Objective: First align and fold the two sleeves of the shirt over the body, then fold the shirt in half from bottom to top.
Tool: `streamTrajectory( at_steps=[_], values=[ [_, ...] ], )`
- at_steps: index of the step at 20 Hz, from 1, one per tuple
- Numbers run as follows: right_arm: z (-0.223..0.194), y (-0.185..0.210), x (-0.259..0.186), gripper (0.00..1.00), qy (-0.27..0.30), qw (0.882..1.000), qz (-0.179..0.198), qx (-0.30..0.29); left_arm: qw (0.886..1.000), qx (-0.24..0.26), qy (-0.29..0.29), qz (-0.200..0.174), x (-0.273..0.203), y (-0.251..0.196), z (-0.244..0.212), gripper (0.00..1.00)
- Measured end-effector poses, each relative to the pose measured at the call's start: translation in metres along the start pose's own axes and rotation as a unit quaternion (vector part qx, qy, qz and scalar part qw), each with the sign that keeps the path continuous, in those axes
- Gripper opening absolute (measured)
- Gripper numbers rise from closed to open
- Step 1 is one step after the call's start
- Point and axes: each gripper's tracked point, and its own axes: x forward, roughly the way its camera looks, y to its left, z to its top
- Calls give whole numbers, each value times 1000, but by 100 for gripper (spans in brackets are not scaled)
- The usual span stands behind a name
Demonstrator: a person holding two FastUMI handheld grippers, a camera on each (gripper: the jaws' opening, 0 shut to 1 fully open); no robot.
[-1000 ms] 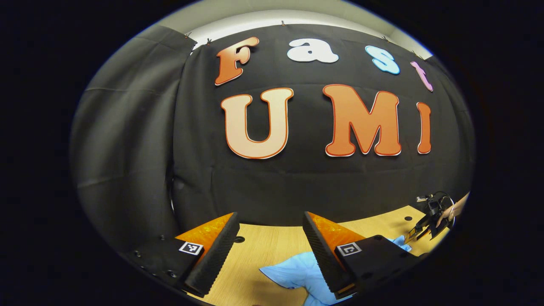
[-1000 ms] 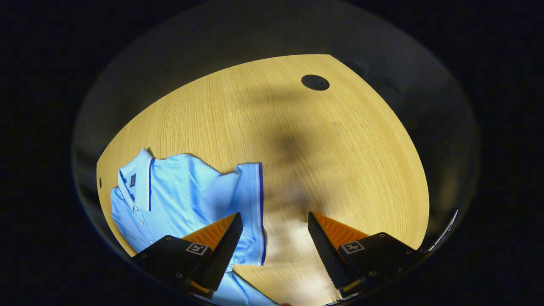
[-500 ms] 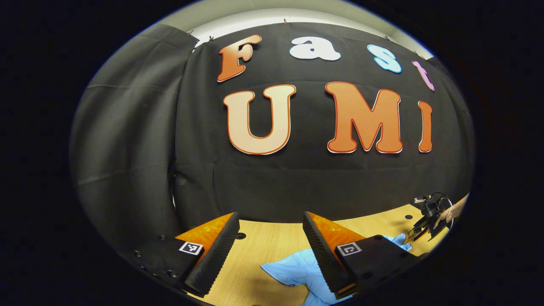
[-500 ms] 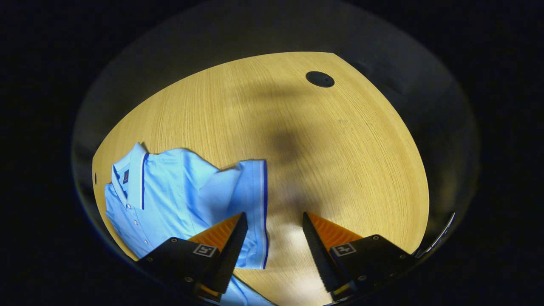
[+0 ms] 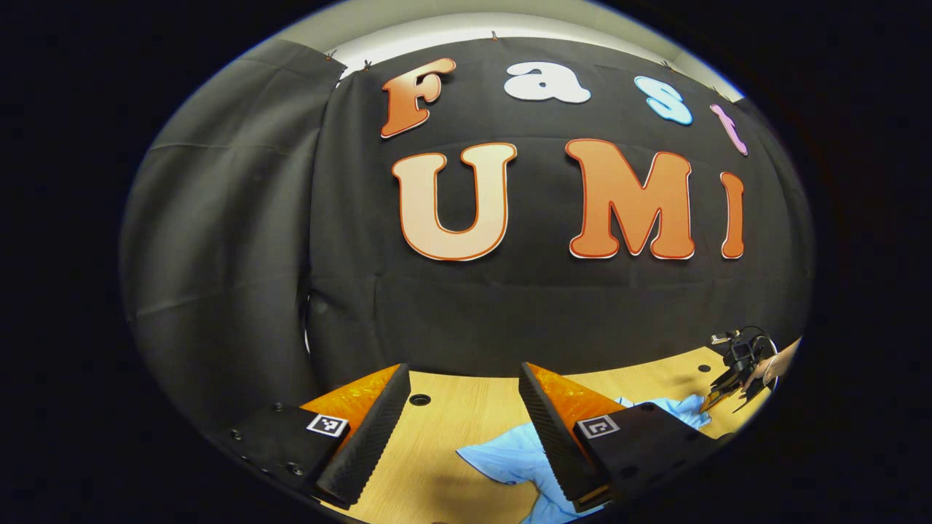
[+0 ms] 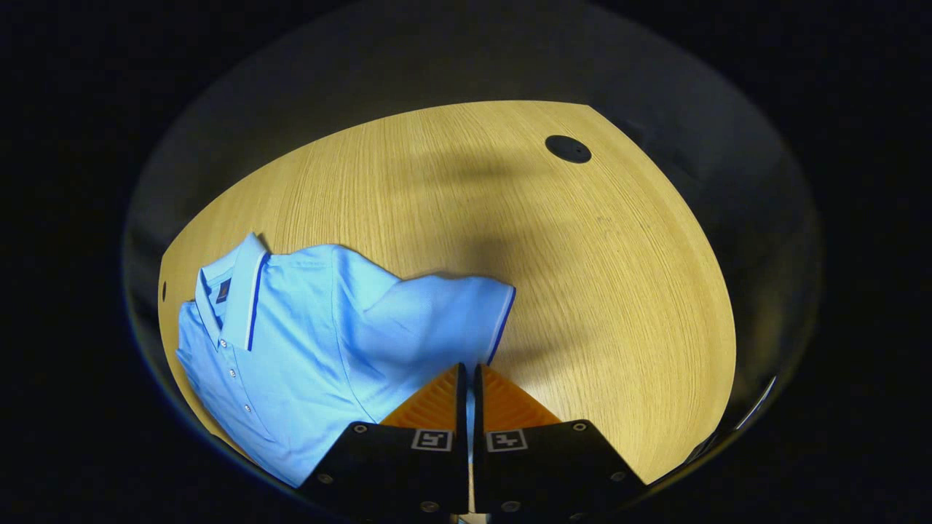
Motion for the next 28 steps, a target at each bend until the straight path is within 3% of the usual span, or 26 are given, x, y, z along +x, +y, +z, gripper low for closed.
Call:
streamTrajectory(
  at_steps=[4, 9, 17, 28],
  values=[
    [8, 5, -24, 3, -22, 1000, 3, 4, 1000, -4, -1, 13, -3, 23, 0, 98],
    [20, 23, -67, 2, -56, 998, 9, -37, 1000, -7, -7, 21, -6, 51, 0, 98],
    [13, 112, -120, 2, -91, 989, 50, -109, 1000, -16, -13, 19, -16, 78, -3, 98],
    [-33, 220, -106, 6, -58, 978, 111, -169, 999, -4, -8, 34, -26, 110, -8, 98]
  ],
)
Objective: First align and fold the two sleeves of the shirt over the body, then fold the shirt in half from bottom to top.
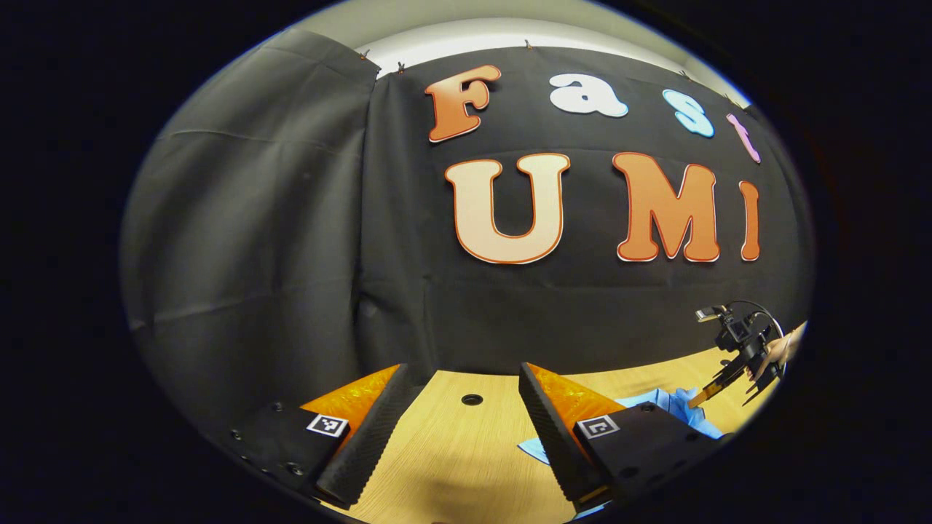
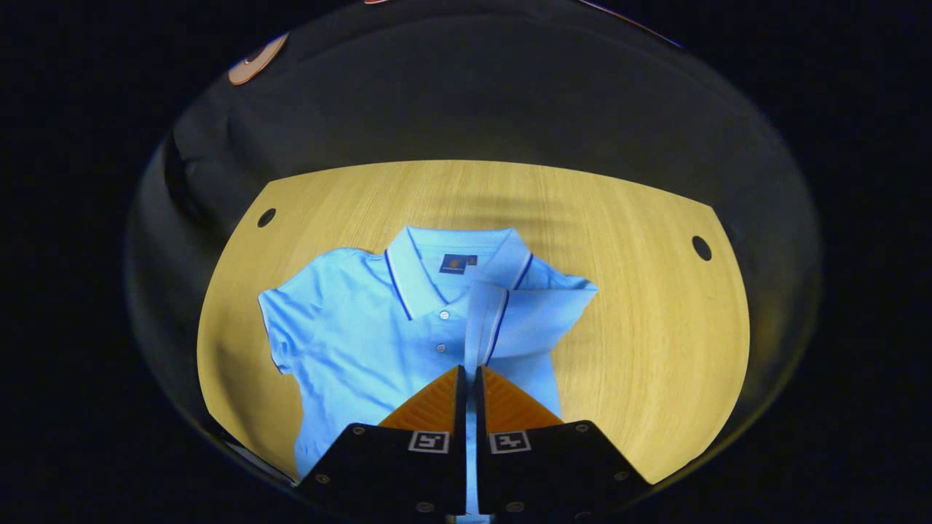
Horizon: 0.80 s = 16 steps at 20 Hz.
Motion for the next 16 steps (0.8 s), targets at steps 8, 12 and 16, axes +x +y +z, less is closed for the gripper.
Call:
streamTrajectory(
  at_steps=[8, 12, 16],
  values=[
    [-2, 45, -18, 53, -13, 998, 65, 16, 1000, -20, 22, -4, -3, -2, -12, 98],
    [3, 43, -37, 96, -47, 996, 72, 39, 998, -36, 54, -13, 6, -19, -26, 98],
    [20, 22, -69, 98, -117, 992, 46, 31, 993, -48, 103, -22, 22, -37, -46, 98]
  ],
)
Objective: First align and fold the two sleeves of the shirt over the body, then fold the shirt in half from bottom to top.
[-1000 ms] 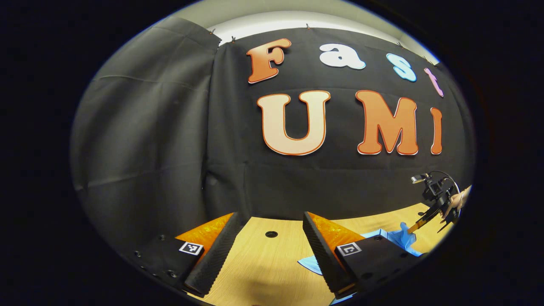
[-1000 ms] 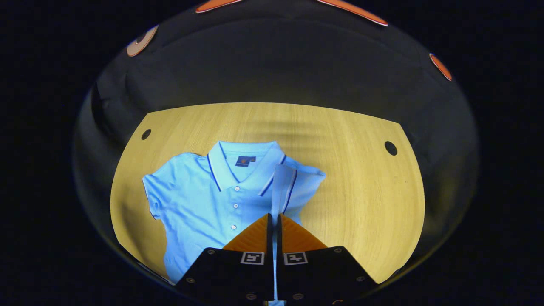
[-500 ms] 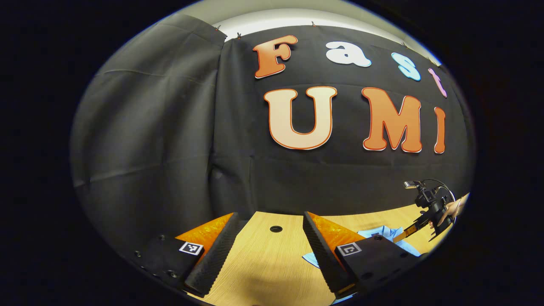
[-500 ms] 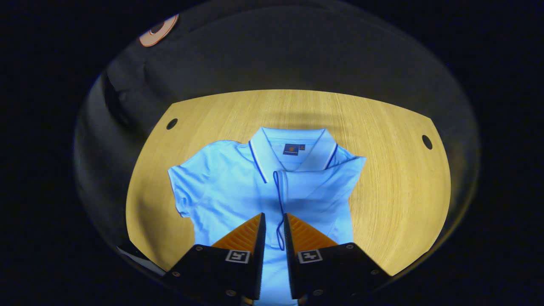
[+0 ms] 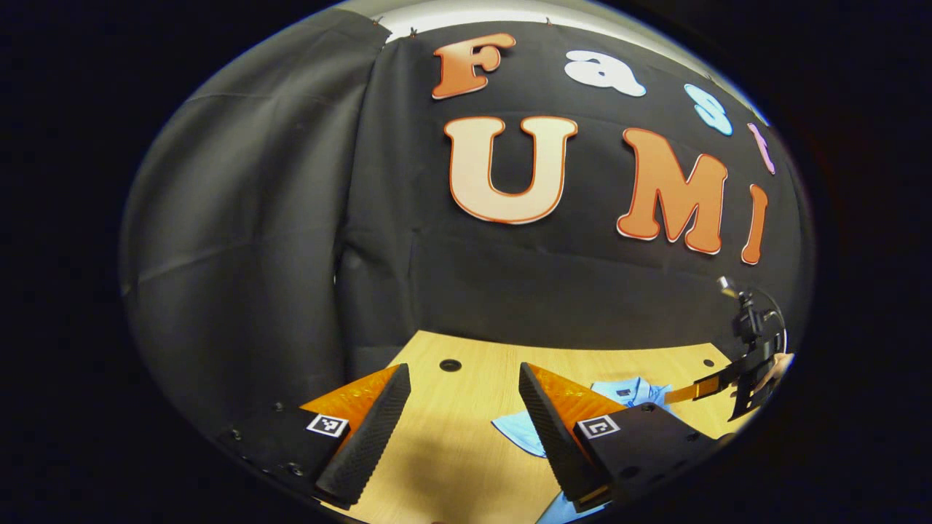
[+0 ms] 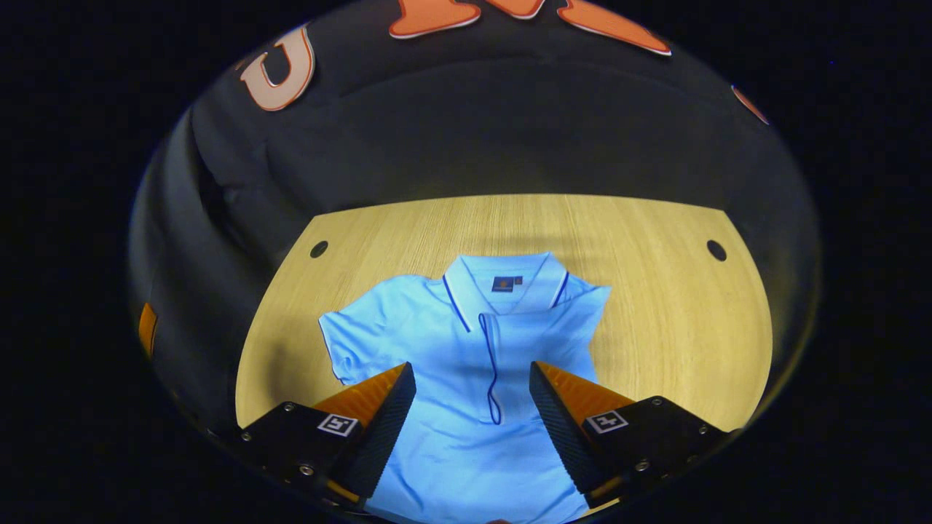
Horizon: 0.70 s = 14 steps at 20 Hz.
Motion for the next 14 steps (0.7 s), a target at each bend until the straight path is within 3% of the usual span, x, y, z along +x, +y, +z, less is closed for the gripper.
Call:
streamTrajectory(
  at_steps=[5, 10, 14],
  values=[
    [35, -24, -46, 98, -82, 996, -19, 2, 993, -26, 111, -19, 41, -26, -49, 99],
    [40, -49, -73, 98, -100, 995, -24, 12, 970, -69, 229, -32, 82, -50, -104, 100],
    [31, -73, -83, 98, -97, 994, -38, 19, 950, -54, 306, -32, 108, -58, -148, 100]
  ],
)
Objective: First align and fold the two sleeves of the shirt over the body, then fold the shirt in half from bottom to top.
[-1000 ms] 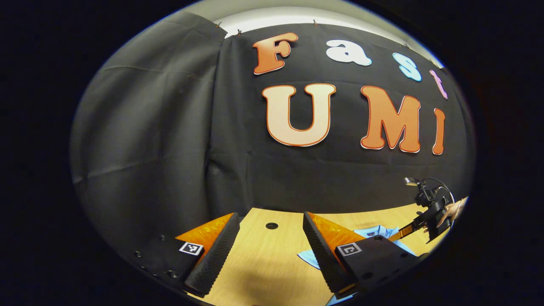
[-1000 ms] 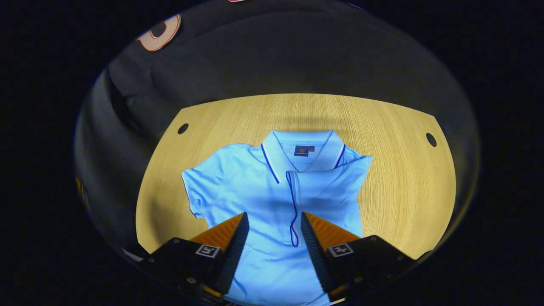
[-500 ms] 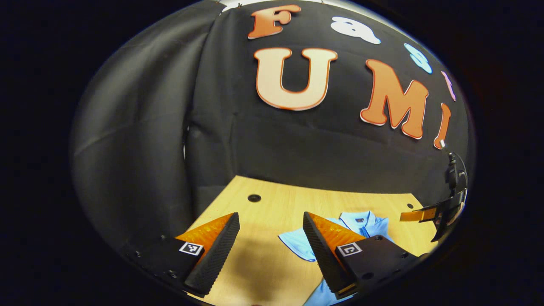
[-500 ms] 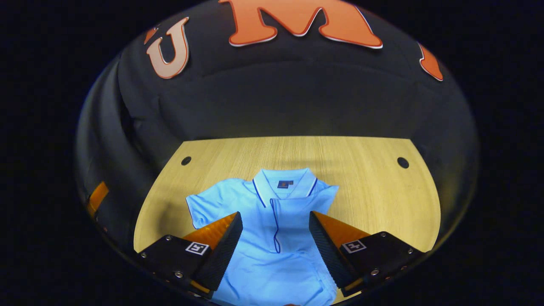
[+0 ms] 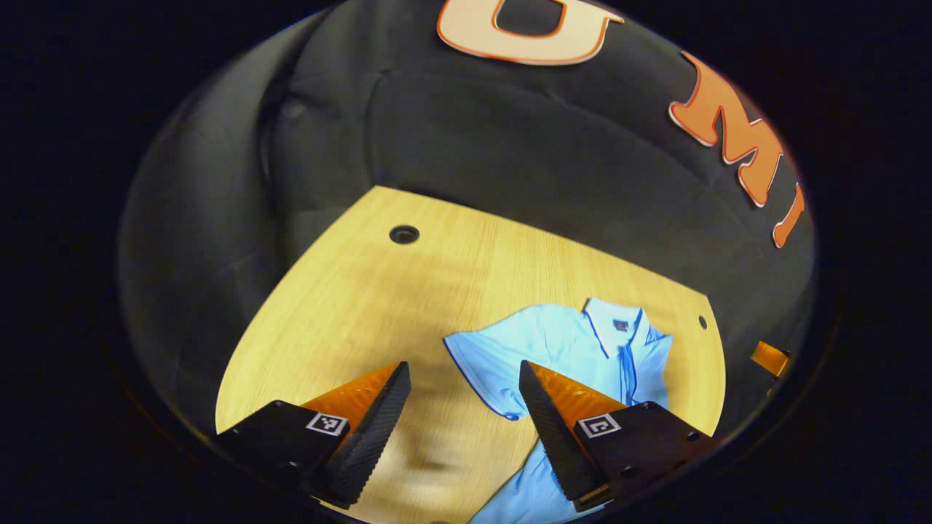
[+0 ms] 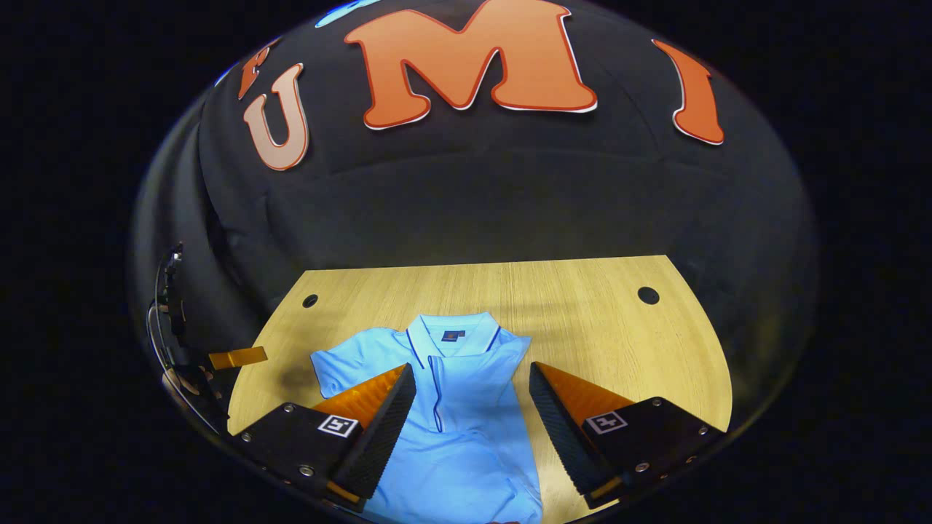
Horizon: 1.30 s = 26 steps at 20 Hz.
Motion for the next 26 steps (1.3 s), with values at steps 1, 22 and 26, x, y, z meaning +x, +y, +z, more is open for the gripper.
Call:
streamTrajectory(
  at_steps=[1, 22, 26],
  values=[
    [-2, -5, -1, 98, 3, 1000, -2, 5, 1000, 2, 18, 4, 11, 1, -4, 99],
    [-11, -59, 2, 98, 26, 1000, -15, 8, 985, -6, 161, 70, 106, 2, -57, 98],
    [-10, -66, 3, 98, 23, 999, -24, 2, 981, 7, 166, 97, 109, 0, -59, 90]
  ],
)
